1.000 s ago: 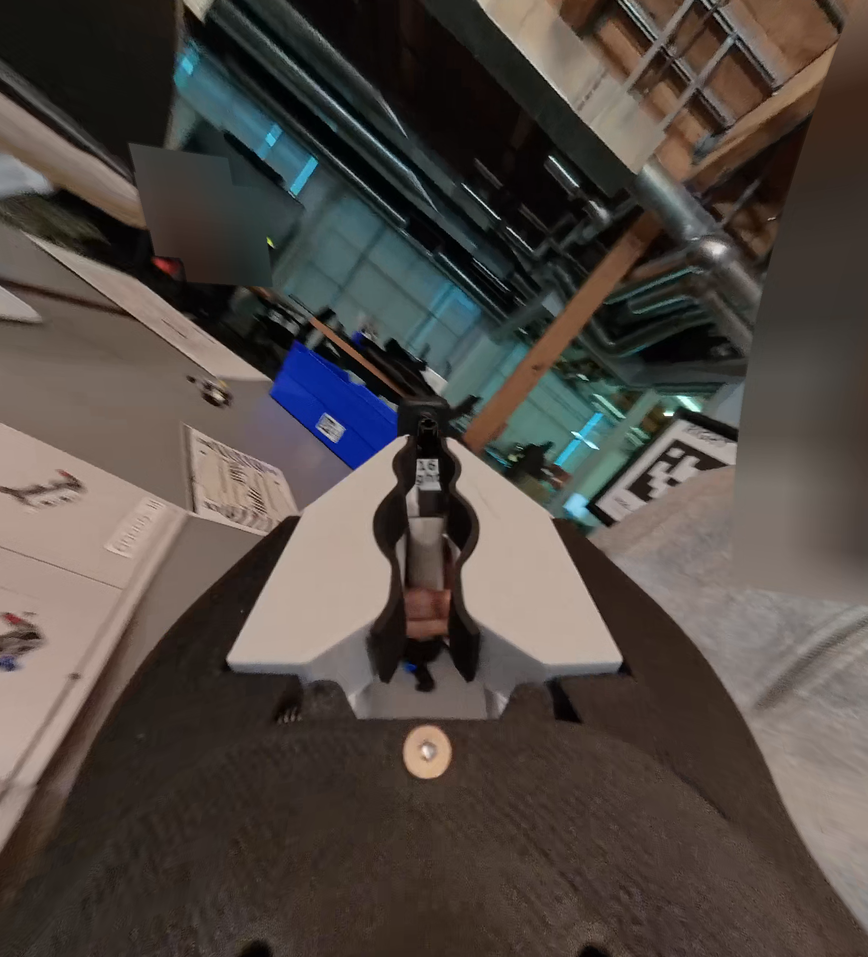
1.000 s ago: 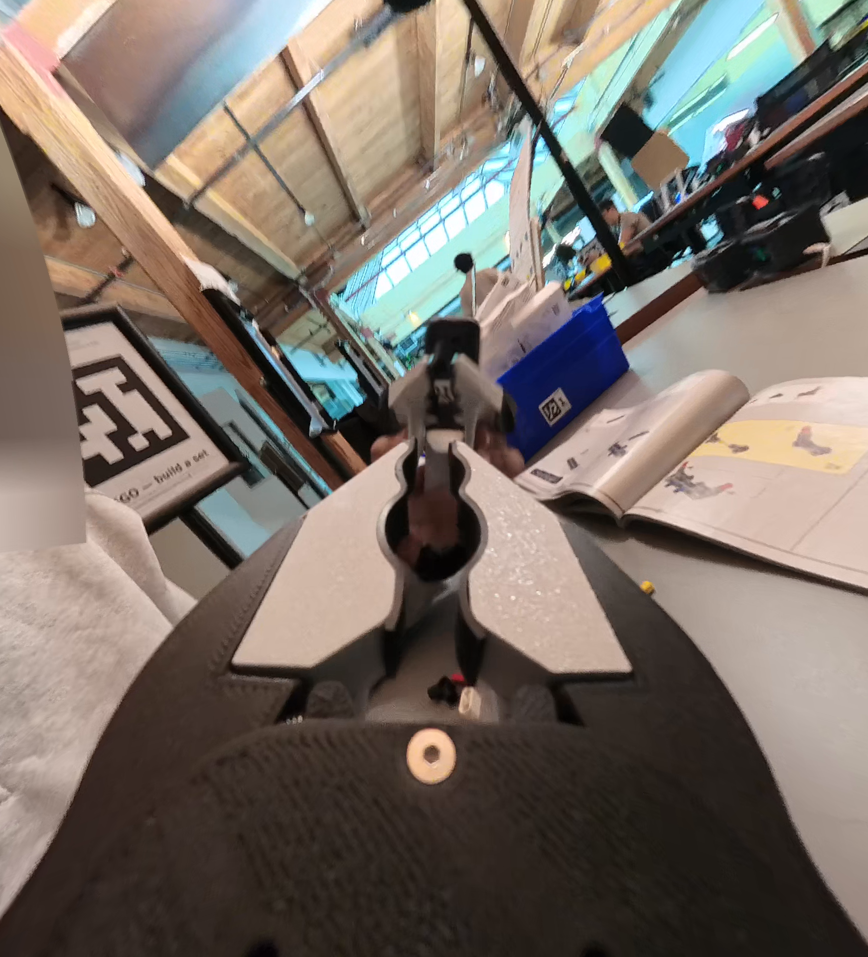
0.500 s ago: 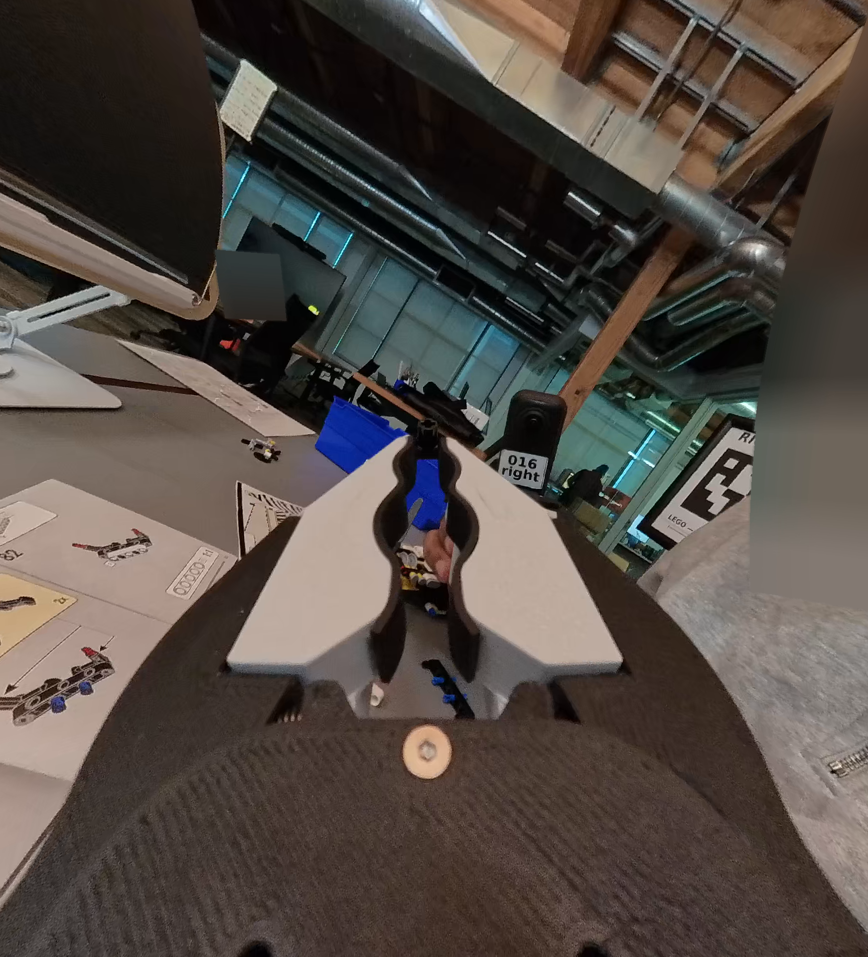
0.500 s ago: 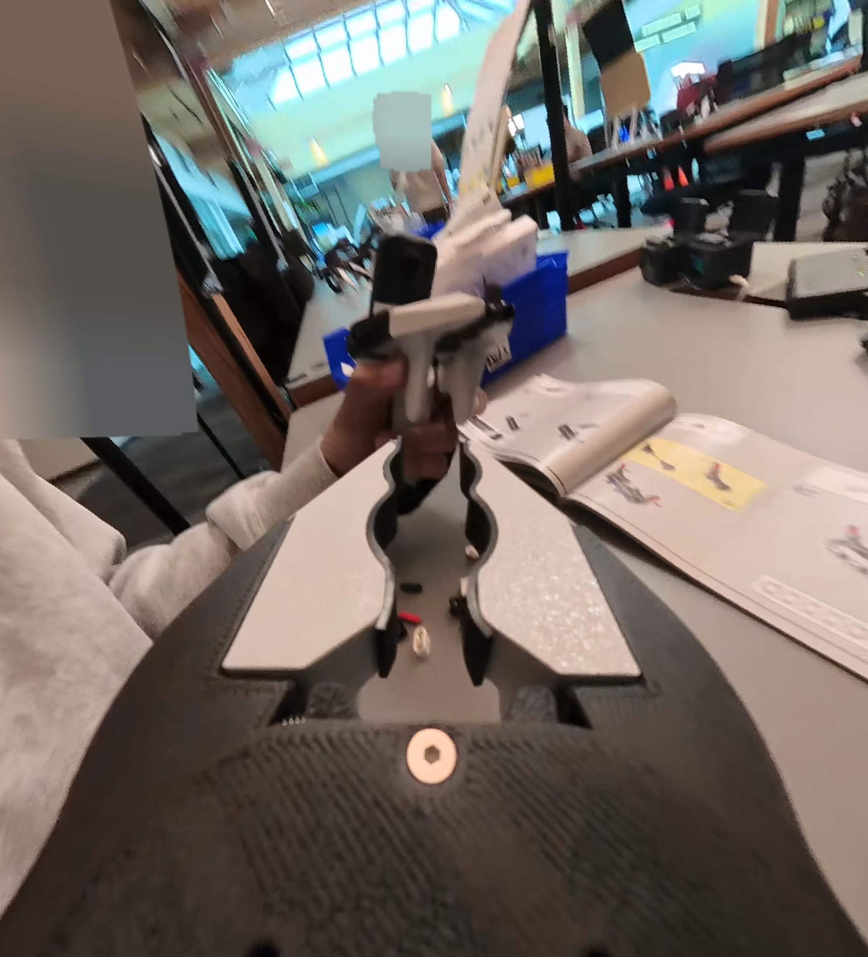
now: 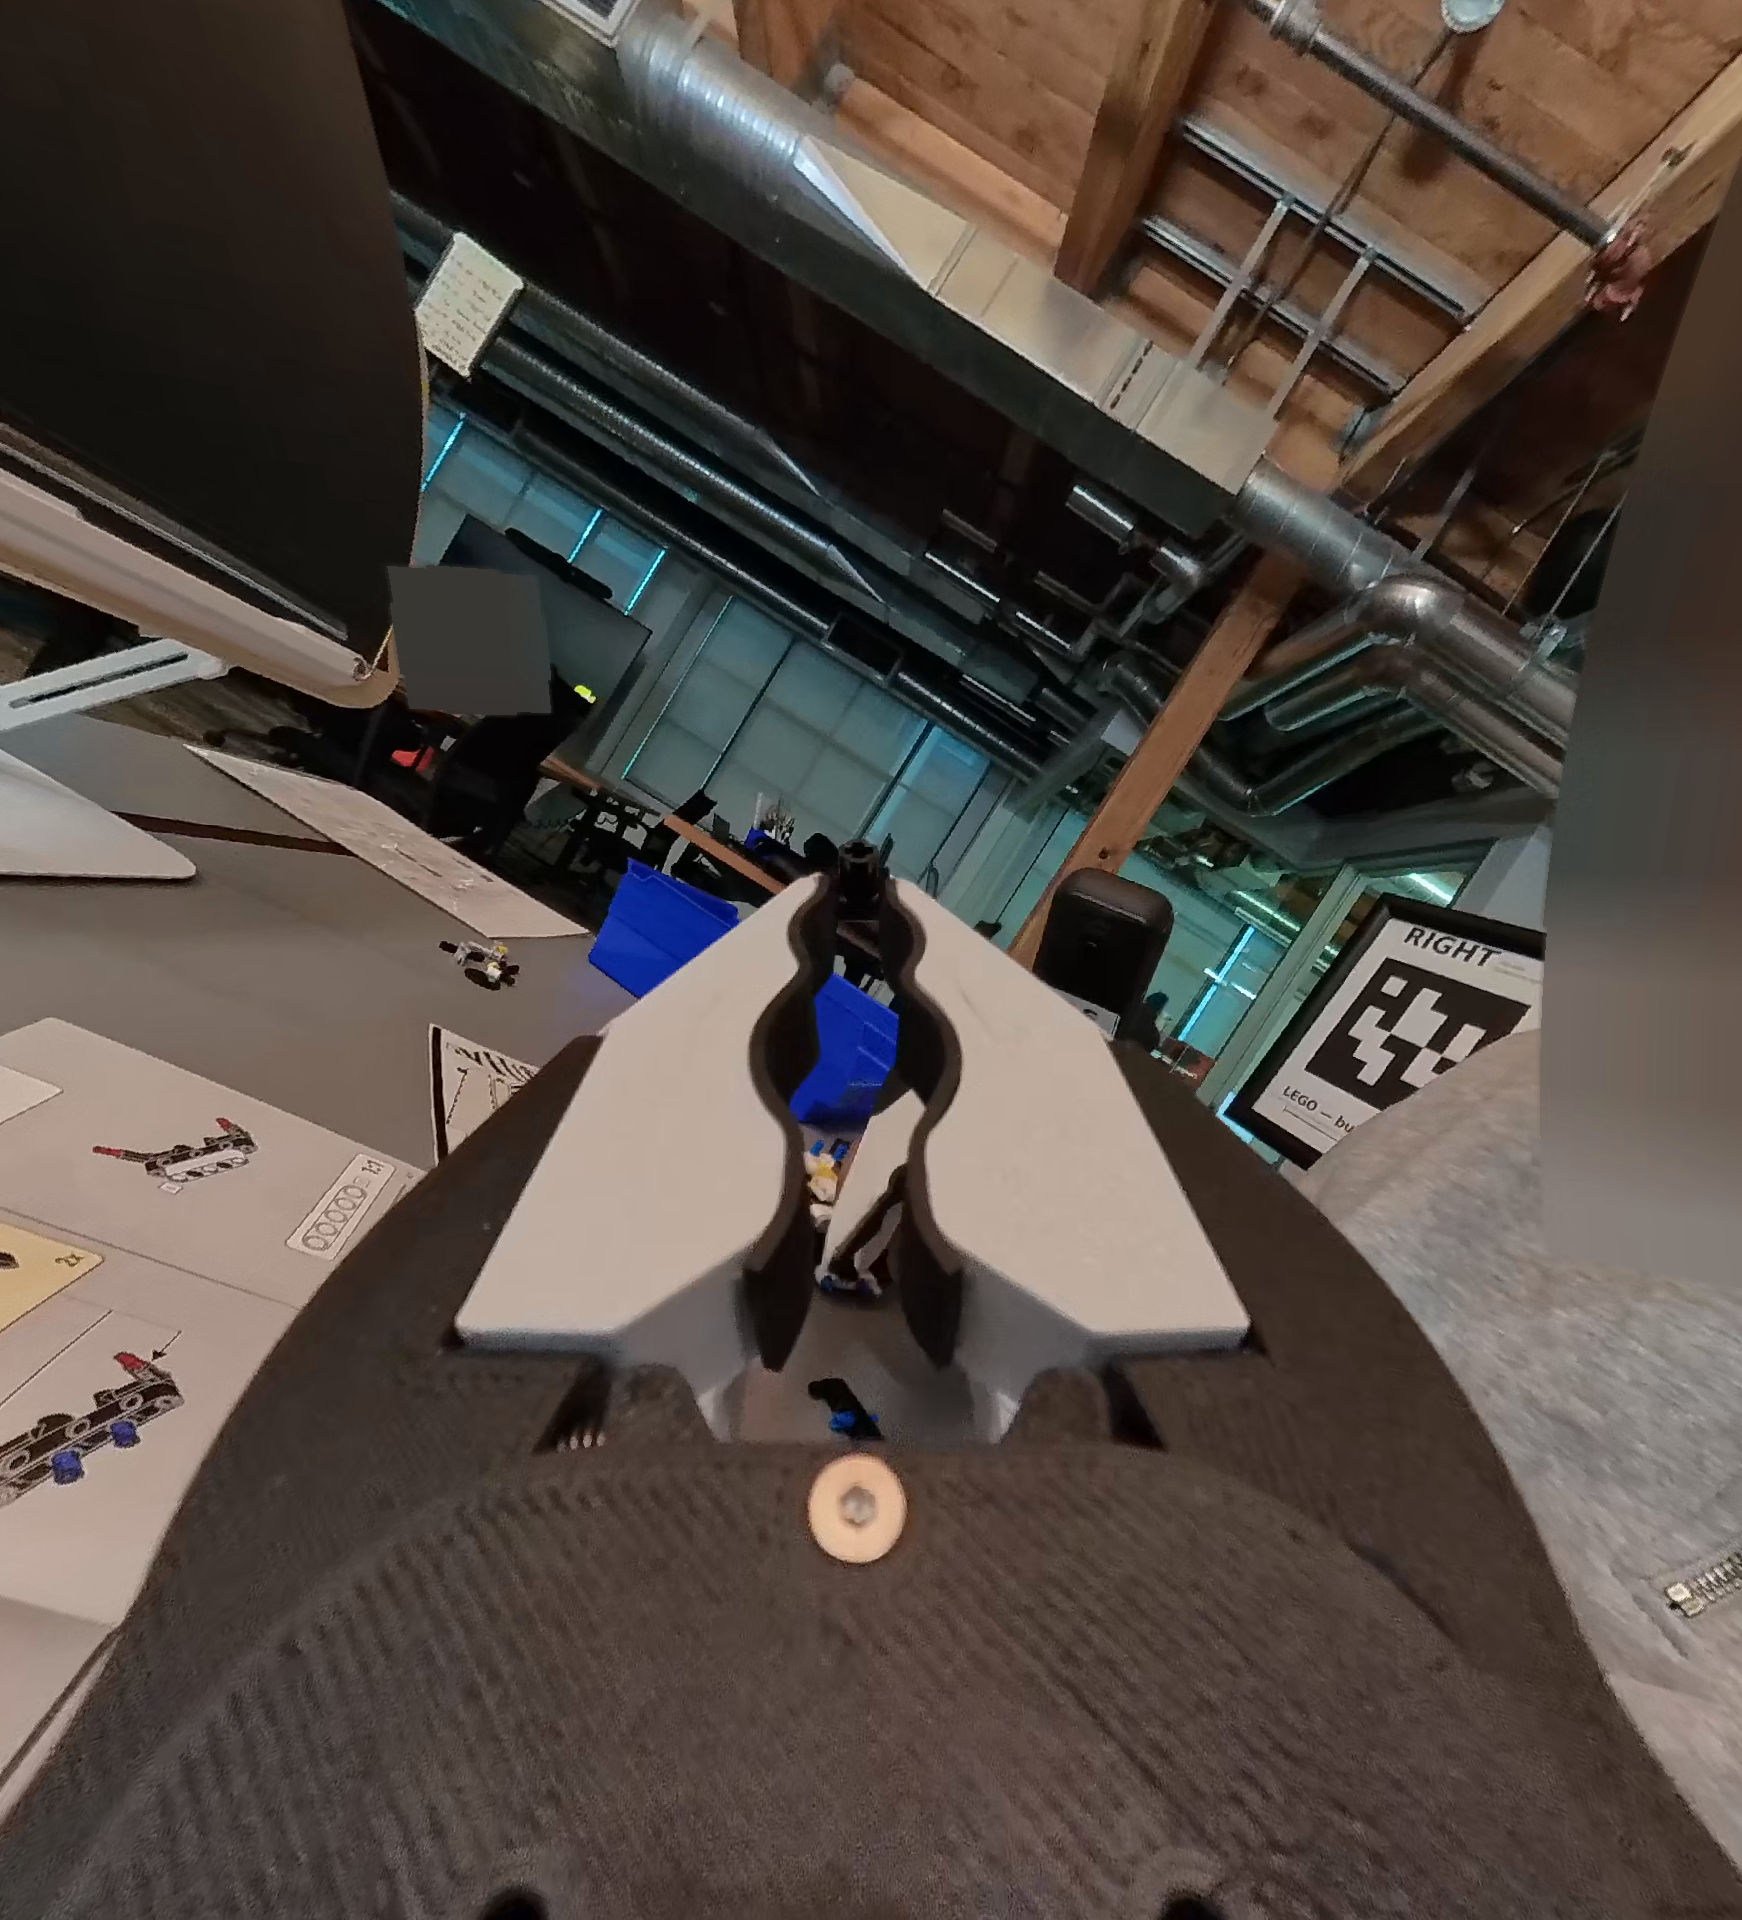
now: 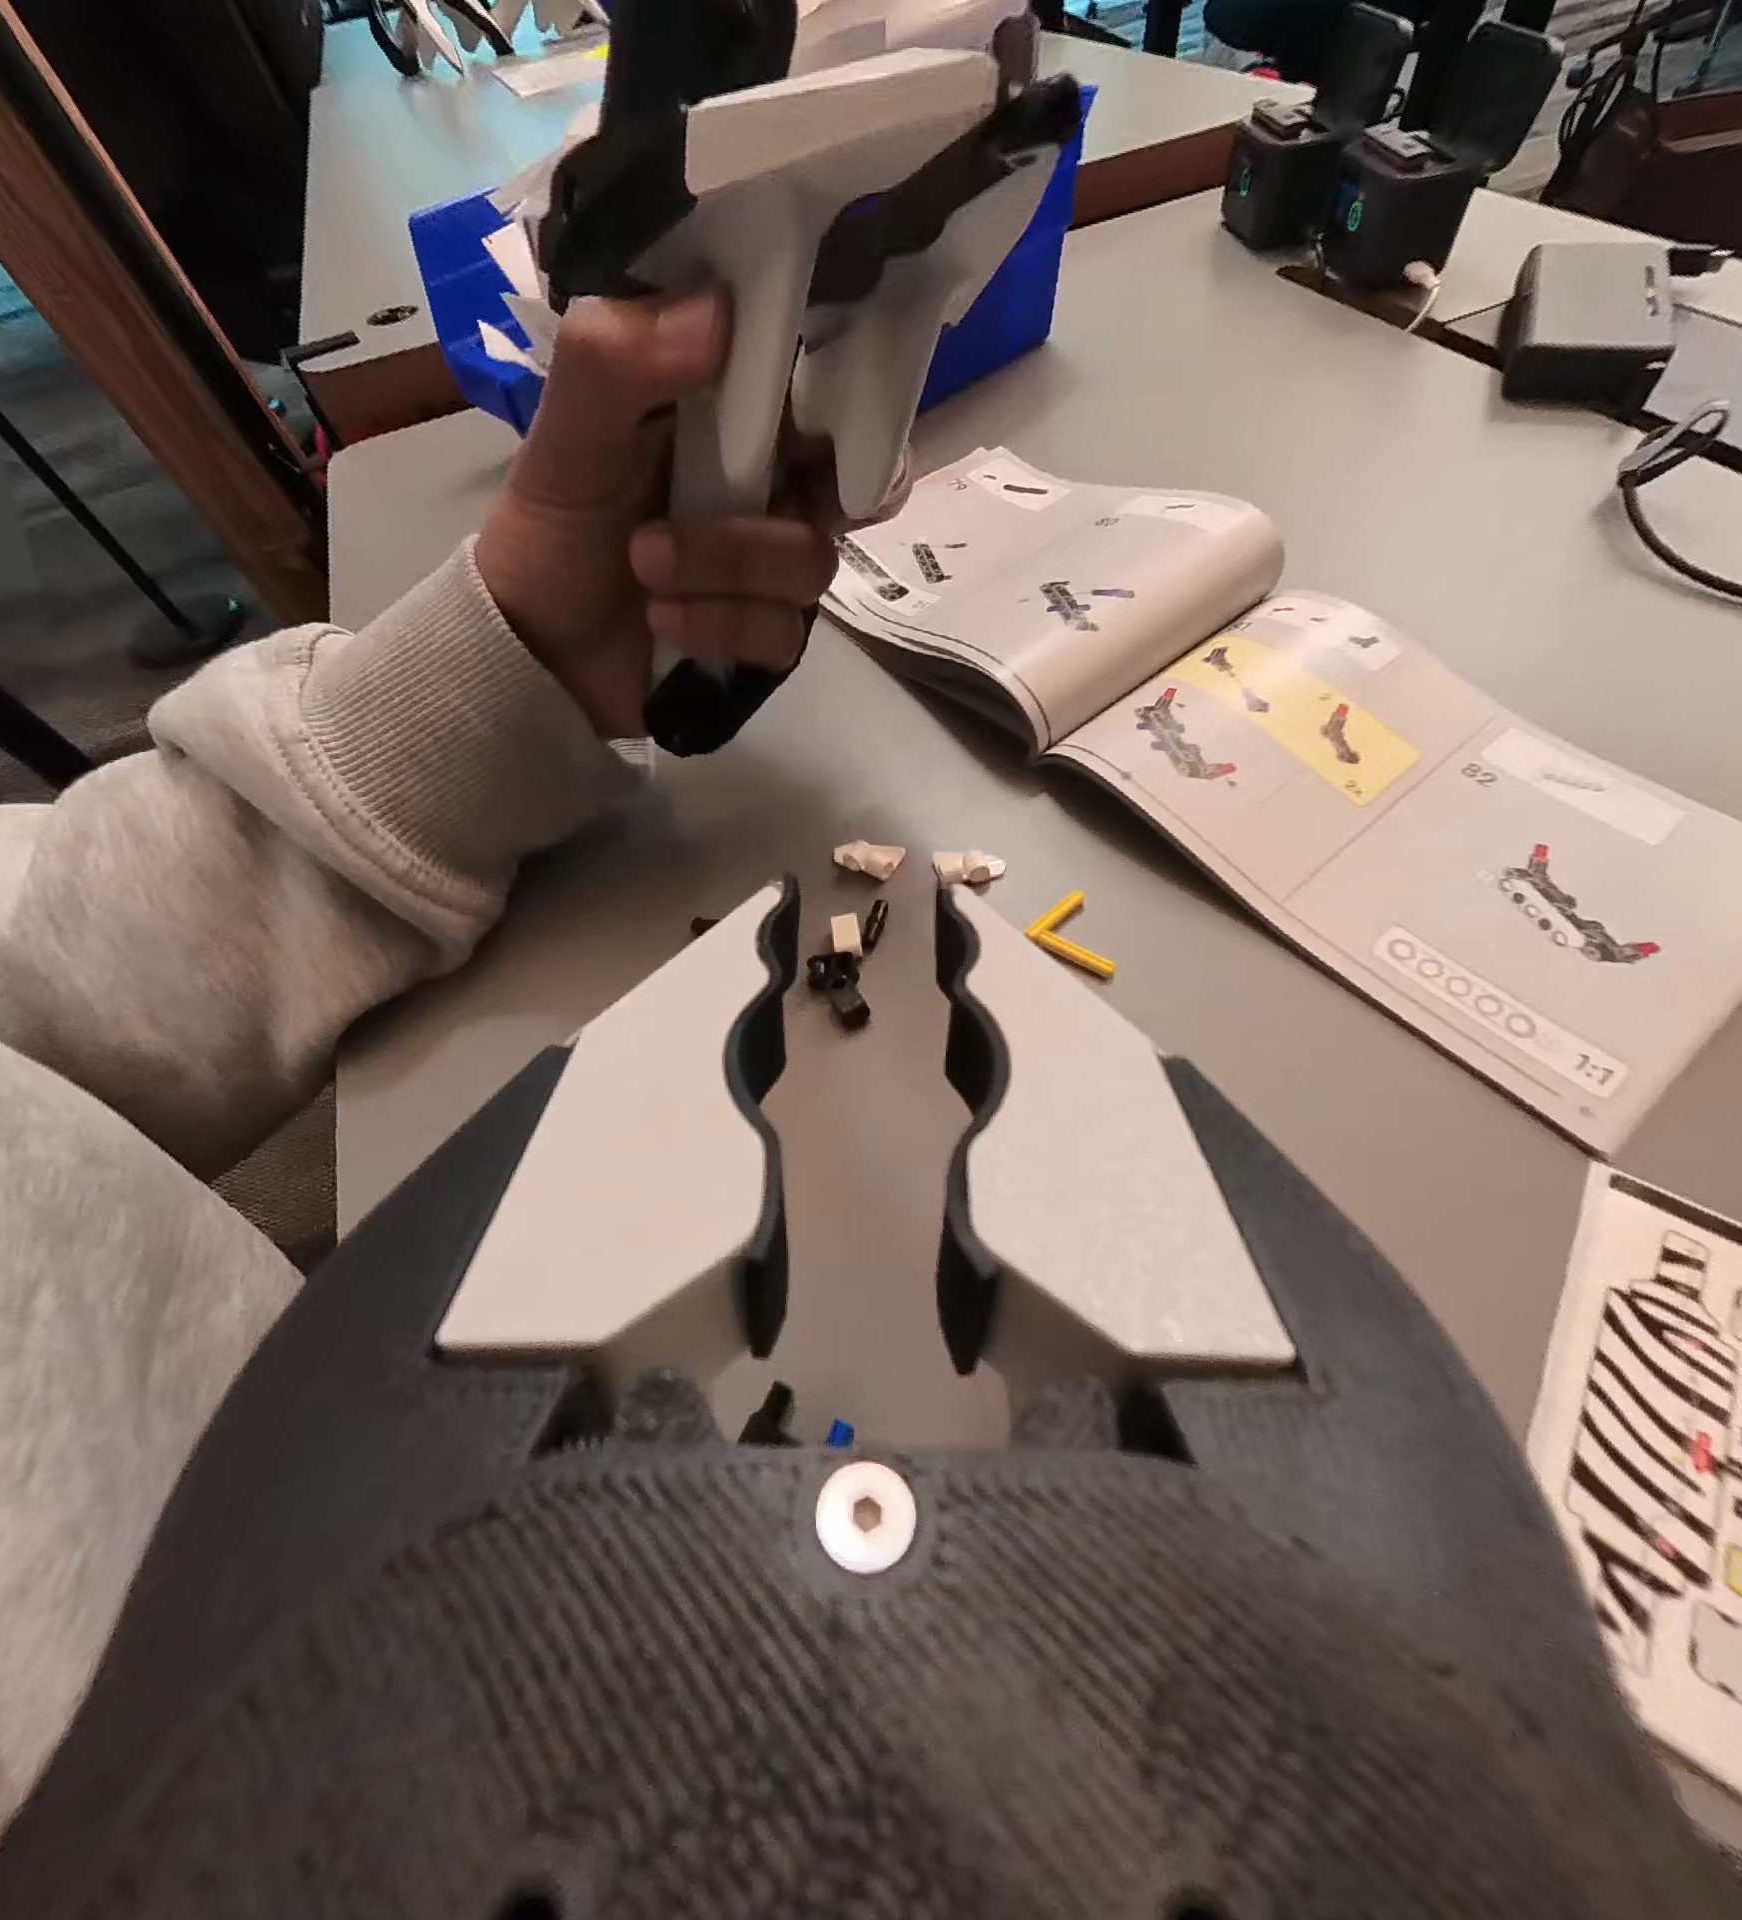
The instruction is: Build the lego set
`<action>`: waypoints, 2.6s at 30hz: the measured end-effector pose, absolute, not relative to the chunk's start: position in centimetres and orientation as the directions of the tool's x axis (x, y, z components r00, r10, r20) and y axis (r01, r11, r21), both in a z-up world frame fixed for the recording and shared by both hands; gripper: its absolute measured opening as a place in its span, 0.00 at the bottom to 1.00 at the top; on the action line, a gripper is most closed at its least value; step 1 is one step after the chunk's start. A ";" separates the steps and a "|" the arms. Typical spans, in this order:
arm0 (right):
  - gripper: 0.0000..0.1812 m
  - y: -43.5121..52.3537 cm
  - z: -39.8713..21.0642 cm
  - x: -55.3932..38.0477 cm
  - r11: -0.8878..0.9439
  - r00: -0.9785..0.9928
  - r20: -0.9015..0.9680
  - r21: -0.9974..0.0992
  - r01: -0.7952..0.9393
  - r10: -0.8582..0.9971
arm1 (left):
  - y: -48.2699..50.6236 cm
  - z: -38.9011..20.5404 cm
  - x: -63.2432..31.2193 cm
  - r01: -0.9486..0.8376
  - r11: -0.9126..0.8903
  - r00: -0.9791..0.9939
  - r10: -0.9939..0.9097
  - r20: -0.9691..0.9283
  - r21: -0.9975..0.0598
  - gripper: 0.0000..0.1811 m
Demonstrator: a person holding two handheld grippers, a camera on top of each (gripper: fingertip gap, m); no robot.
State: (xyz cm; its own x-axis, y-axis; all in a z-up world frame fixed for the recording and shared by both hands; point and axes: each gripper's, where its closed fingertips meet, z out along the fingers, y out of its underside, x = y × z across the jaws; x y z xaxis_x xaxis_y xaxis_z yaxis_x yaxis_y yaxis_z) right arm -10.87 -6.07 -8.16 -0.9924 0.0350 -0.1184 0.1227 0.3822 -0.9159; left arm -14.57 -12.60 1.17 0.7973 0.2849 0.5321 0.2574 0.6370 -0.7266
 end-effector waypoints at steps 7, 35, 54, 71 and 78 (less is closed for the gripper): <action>0.18 -4.8 -7.1 -12.3 0.344 -0.988 -0.117 -0.927 0.145 0.102 | -12.7 1.2 -14.6 0.254 0.638 0.796 0.288 0.532 -0.727 0.03; 0.00 1.9 -6.0 -13.8 0.378 -0.900 0.166 -0.926 -0.002 0.402 | -12.2 0.6 -15.2 0.277 0.612 0.774 0.315 0.549 -0.741 0.03; 0.12 -1.5 -16.3 -3.3 0.711 -0.977 -0.142 -0.670 0.213 0.159 | -12.9 1.0 -15.0 0.246 0.648 0.770 0.321 0.551 -0.721 0.03; 0.11 -1.9 -16.2 -5.0 0.688 -0.980 -0.017 -0.709 0.152 0.199 | -13.3 1.3 -14.9 0.235 0.665 0.771 0.316 0.553 -0.709 0.03; 0.03 -2.4 -16.3 -5.1 0.661 -0.980 -0.028 -0.734 0.154 0.198 | -13.2 1.2 -14.8 0.240 0.660 0.777 0.310 0.549 -0.712 0.03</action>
State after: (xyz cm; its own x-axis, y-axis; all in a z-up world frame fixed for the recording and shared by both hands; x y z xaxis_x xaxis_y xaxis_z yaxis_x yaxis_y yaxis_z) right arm -5.11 -2.37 -16.33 -0.9798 0.1980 -0.0279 0.1545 0.6608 -0.7345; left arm -14.82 -13.16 1.23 0.7765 0.3096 0.5488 0.2403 0.6595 -0.7122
